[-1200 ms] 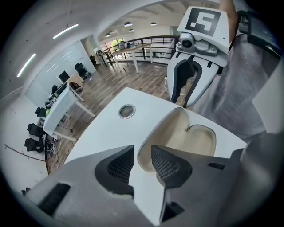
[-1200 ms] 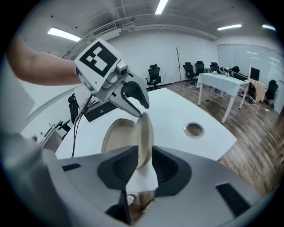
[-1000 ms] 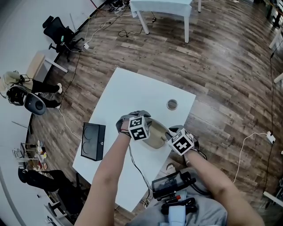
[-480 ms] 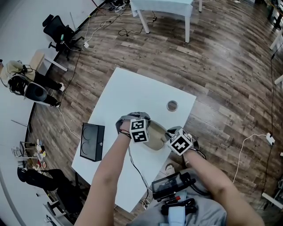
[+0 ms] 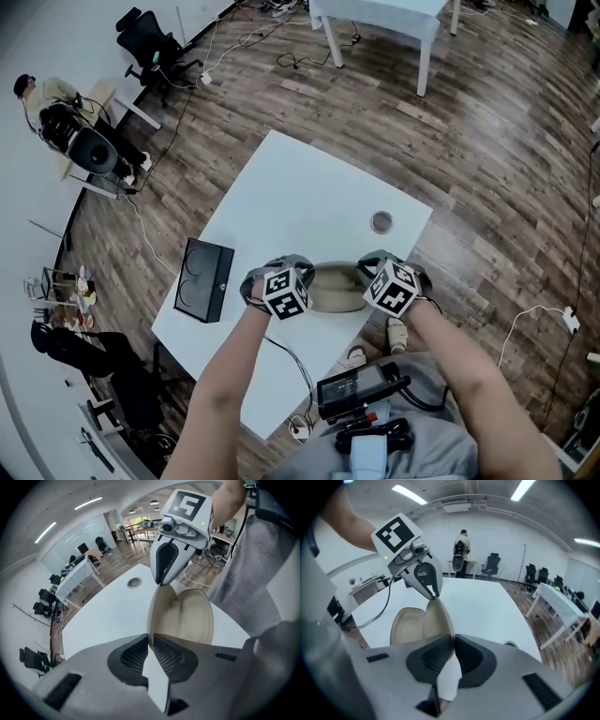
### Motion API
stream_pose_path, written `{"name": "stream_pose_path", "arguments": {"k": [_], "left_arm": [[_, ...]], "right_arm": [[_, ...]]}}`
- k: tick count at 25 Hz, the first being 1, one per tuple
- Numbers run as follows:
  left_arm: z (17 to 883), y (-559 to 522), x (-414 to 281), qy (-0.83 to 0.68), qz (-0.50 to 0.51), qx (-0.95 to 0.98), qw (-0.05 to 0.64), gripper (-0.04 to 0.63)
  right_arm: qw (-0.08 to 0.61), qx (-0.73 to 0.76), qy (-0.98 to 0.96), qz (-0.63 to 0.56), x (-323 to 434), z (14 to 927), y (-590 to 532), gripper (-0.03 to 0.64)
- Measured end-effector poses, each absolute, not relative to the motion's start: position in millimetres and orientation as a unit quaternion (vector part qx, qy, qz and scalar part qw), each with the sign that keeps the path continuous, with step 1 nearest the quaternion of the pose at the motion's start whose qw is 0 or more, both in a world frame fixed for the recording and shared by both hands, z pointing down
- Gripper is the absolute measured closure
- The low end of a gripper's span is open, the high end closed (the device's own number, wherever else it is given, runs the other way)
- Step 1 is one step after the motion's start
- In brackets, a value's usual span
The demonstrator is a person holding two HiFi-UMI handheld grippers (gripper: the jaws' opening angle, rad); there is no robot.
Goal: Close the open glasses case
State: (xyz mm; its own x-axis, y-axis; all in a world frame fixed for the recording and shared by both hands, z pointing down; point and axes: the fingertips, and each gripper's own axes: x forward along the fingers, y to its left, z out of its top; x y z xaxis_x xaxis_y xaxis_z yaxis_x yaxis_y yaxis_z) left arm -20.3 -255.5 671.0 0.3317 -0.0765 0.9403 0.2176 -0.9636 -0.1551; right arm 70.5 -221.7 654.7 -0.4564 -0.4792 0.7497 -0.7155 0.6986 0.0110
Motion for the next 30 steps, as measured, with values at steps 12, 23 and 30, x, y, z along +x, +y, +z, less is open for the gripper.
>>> {"name": "stream_pose_path", "arguments": {"k": [12, 23, 30], "left_arm": [[658, -233, -70, 0.162, -0.564, -0.799, 0.134, 0.545], [646, -223, -79, 0.232, -0.541, -0.783, 0.202, 0.545], [646, -204, -79, 0.226, -0.536, -0.792, 0.184, 0.546]], "right_arm": [[0.405, 0.244, -0.875, -0.104, 26, 640, -241, 0.568], [0.399, 0.25, -0.865, -0.172, 17, 631, -225, 0.568], [0.396, 0.238, -0.872, -0.163, 17, 630, -205, 0.566]]}}
